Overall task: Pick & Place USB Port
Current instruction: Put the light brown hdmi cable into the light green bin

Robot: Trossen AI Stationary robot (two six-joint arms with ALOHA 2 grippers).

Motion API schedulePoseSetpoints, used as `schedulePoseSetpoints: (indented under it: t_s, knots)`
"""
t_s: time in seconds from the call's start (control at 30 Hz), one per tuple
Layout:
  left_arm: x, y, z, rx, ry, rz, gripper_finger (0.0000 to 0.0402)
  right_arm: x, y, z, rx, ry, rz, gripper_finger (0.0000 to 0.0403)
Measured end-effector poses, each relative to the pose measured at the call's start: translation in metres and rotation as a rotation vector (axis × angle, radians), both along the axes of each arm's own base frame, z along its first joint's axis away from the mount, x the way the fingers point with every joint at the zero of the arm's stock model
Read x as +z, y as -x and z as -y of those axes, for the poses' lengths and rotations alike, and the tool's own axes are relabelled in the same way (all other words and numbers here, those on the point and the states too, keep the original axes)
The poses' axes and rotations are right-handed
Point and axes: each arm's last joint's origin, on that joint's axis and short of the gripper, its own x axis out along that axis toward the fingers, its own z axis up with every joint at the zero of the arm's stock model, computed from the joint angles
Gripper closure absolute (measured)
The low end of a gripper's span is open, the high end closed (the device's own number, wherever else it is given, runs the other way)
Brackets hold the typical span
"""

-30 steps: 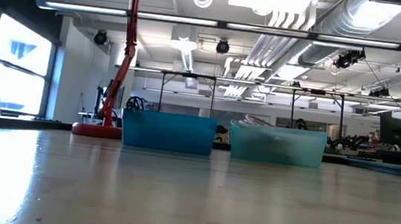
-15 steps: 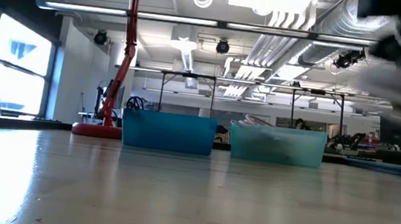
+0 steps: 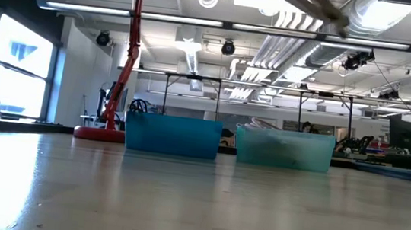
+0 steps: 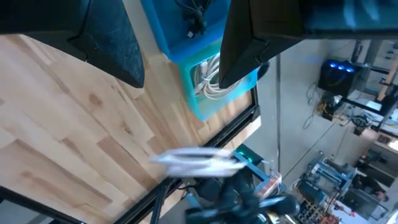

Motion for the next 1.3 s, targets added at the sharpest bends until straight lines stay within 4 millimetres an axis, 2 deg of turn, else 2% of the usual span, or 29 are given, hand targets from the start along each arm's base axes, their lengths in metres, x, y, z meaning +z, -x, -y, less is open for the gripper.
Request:
schedulePoseSetpoints:
  t_s: [0.13,0.3,0.5,0.63,0.87,1.1,1.17,1.3]
  knots:
    - [0.0,0.0,0.0,-0.008,-0.027,-0.001,0.0199,0.006,-0.01,0.045,-0.082,-0.003,-0.014,0.0395]
    - [0.001,0.005,-0.002,-0.006,-0.048,0.002,0.0199,-0.004,-0.017,0.109,-0.134,-0.064,-0.029,0.0395]
    - [0.003,0.015,-0.007,0.034,-0.058,0.007,0.0199,-0.034,-0.009,0.178,-0.206,-0.152,-0.008,0.0395]
    - [0.003,0.021,-0.009,0.034,-0.059,0.004,0.0199,-0.061,0.004,0.21,-0.256,-0.211,-0.008,0.0395]
    - [0.001,0.021,-0.009,0.035,-0.065,-0.013,0.0199,-0.1,0.022,0.239,-0.273,-0.301,0.043,0.0395]
    - [0.001,0.021,-0.01,0.073,-0.083,-0.009,0.0199,-0.131,0.037,0.248,-0.265,-0.399,0.076,0.0394]
    - [0.001,0.021,-0.01,0.079,-0.085,-0.009,0.0199,-0.138,0.039,0.247,-0.248,-0.42,0.075,0.0382]
    - [0.001,0.021,-0.01,0.079,-0.086,-0.009,0.0199,-0.145,0.038,0.246,-0.246,-0.422,0.1,0.0332]
